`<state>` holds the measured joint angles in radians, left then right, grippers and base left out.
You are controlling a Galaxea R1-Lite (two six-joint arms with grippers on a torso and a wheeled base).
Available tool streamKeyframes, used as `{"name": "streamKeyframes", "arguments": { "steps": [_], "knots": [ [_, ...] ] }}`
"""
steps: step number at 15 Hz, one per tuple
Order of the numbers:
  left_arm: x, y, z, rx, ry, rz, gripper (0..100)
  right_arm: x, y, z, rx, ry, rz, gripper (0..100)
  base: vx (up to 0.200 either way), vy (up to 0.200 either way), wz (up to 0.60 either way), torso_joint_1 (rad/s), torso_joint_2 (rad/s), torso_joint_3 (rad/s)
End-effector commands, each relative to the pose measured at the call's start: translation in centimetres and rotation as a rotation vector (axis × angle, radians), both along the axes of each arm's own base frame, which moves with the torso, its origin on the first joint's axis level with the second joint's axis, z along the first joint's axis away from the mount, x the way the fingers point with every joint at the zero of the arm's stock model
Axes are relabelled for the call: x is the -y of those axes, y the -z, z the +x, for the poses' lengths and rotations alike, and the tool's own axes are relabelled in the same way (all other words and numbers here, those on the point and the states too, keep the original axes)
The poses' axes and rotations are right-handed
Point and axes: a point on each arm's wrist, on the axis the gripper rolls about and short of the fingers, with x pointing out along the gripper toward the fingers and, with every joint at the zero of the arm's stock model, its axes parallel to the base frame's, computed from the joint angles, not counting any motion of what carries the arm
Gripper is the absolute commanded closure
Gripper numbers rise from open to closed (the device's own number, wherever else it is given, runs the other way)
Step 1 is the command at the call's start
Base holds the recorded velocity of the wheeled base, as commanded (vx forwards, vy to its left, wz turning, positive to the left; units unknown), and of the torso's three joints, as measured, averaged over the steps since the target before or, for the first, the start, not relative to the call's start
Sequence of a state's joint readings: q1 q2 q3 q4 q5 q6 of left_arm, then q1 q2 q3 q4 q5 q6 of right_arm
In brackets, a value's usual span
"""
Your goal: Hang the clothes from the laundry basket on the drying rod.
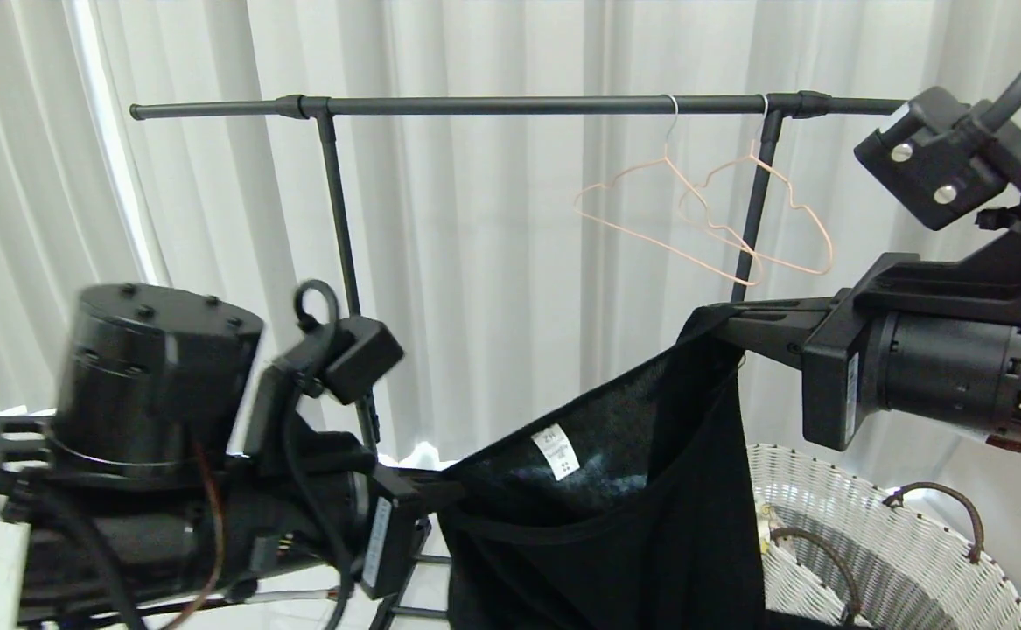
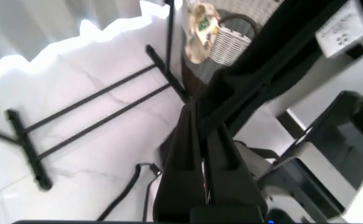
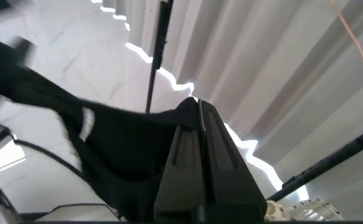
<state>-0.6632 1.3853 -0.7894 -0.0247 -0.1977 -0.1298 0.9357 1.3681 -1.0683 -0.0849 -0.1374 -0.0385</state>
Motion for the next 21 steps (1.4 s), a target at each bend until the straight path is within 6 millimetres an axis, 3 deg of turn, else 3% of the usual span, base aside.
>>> {"name": "streamKeyframes", "arguments": {
  "steps": [1, 5, 8, 9, 12, 14, 17, 21],
  "knots": [
    [-4.7, -7.9, -3.9, 0.156, -0.083, -0.116, 100, 0.1, -0.4, 0.1, 0.010, 0.014, 0.012, 100, 0.000, 0.000, 0.00, 0.000, 0.00, 0.000],
    [-6.1, -13.4, -4.7, 0.245, -0.107, -0.069, 100, 1.0, -1.0, 0.2, 0.036, 0.093, 0.016, 100, 0.000, 0.000, 0.00, 0.000, 0.00, 0.000],
    [-6.8, -14.0, -4.0, 0.422, -0.166, 0.212, 100, 1.4, -1.9, 0.1, 0.072, 0.132, 0.029, 100, 0.000, 0.000, 0.00, 0.000, 0.00, 0.000],
    [-6.7, -14.2, -3.9, 0.442, -0.152, 0.223, 100, 1.6, -2.6, 0.4, 0.092, 0.144, 0.040, 100, 0.000, 0.000, 0.00, 0.000, 0.00, 0.000],
    [-6.4, -15.4, -4.3, 0.472, -0.019, 0.106, 100, 1.9, -4.7, 1.1, 0.136, 0.174, 0.089, 100, 0.000, 0.000, 0.00, 0.000, 0.00, 0.000],
    [-5.8, -16.4, -3.3, 0.496, -0.013, 0.049, 100, 2.0, -6.0, 1.2, 0.164, 0.164, 0.124, 100, 0.000, 0.000, 0.00, 0.000, 0.00, 0.000],
    [-5.7, -16.6, -1.7, 0.490, -0.048, 0.050, 100, 2.1, -6.3, 1.1, 0.174, 0.165, 0.127, 100, 0.000, 0.000, 0.00, 0.000, 0.00, 0.000],
    [-5.5, -16.4, -1.5, 0.483, -0.038, 0.052, 100, 2.7, -6.4, 1.5, 0.181, 0.199, 0.128, 100, 0.000, 0.000, 0.00, 0.000, 0.00, 0.000]
  ]
}}
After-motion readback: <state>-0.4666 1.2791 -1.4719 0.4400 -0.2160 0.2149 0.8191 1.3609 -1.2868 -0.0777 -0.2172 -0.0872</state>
